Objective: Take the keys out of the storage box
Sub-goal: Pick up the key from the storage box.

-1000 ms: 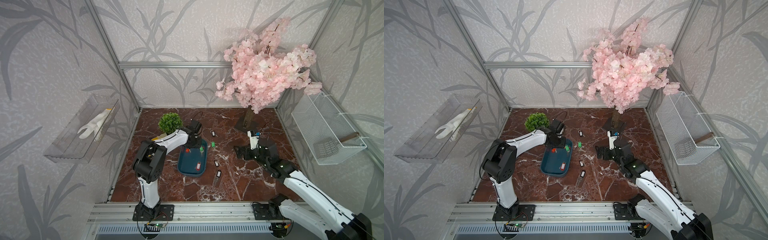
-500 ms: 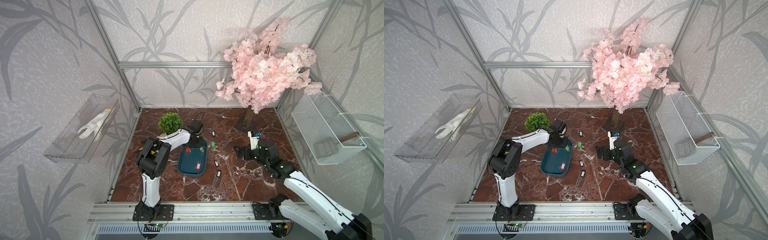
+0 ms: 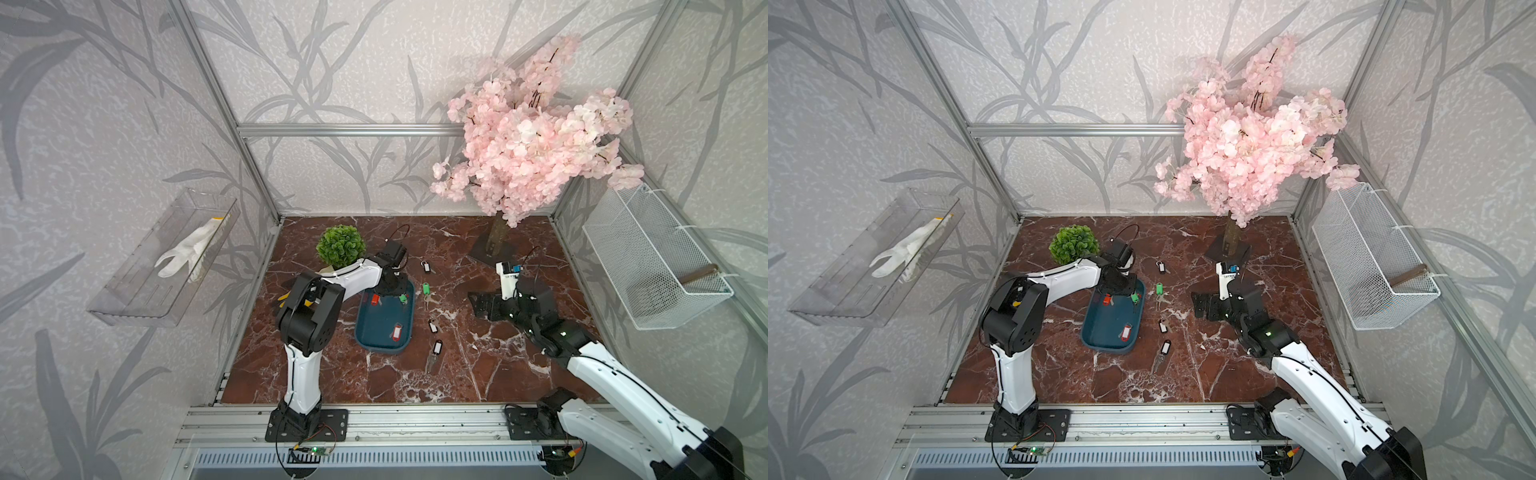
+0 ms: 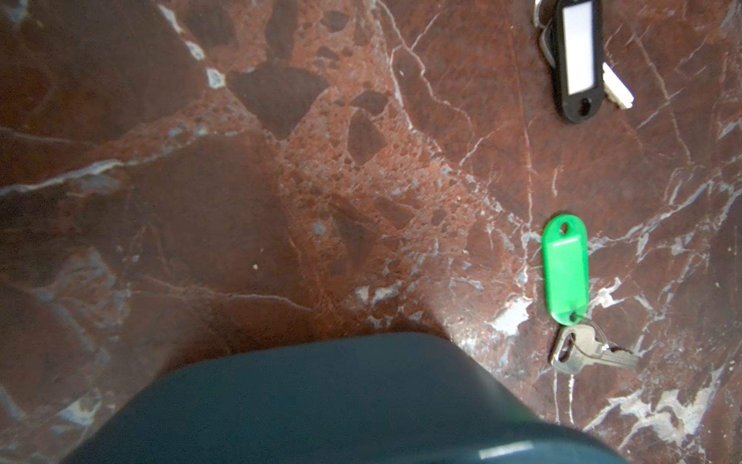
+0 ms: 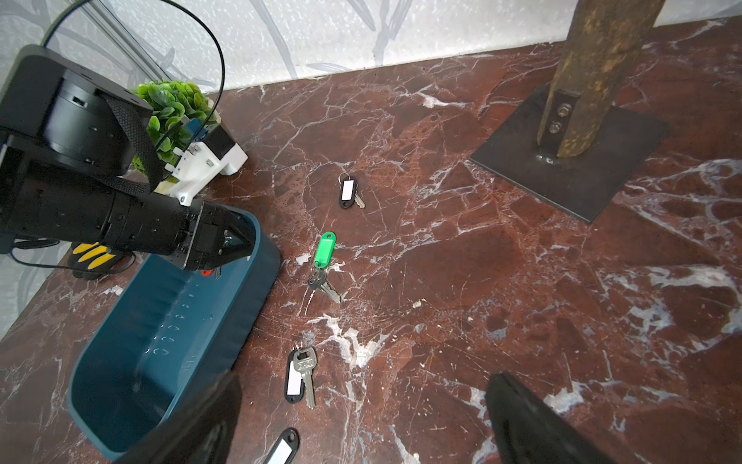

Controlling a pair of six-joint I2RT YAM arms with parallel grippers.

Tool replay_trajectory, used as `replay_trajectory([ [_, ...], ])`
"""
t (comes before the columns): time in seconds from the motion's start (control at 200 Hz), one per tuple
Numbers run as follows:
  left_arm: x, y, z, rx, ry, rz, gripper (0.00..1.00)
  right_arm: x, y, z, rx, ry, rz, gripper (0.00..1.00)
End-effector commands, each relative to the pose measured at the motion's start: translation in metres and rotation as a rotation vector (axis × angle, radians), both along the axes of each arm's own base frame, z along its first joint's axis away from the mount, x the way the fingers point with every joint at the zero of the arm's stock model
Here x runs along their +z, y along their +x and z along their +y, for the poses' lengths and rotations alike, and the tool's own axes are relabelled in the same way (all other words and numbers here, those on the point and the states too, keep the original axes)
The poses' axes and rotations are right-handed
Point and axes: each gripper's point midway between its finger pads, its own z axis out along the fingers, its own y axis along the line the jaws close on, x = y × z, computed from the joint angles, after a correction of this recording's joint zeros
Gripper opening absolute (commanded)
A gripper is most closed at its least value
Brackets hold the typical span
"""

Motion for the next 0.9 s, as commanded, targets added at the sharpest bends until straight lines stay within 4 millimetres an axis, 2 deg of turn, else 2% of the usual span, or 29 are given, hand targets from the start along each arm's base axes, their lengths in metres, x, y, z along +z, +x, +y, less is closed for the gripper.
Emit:
replay_trajectory([
  [0.0, 0.001, 0.007, -0.005, -0.011, -0.005, -0.015, 0.2, -0.003, 0.0, -0.002, -0.01, 0.013, -0.001, 0.99],
  [0.33, 0.002, 0.007, -0.003, -0.019, 0.005, -0.018, 0.08, -0.003, 0.002, 0.001, -0.008, 0.024, 0.004, 0.99],
  [0.515, 0.006, 0.001, 0.0, -0.027, 0.009, -0.018, 0.0, -0.004, 0.002, 0.0, -0.011, 0.021, 0.005, 0.99],
  [0.895, 0.035, -0.018, 0.022, 0.009, 0.021, -0.096, 0.0, -0.002, 0.004, -0.003, -0.023, 0.005, -0.016, 0.99],
])
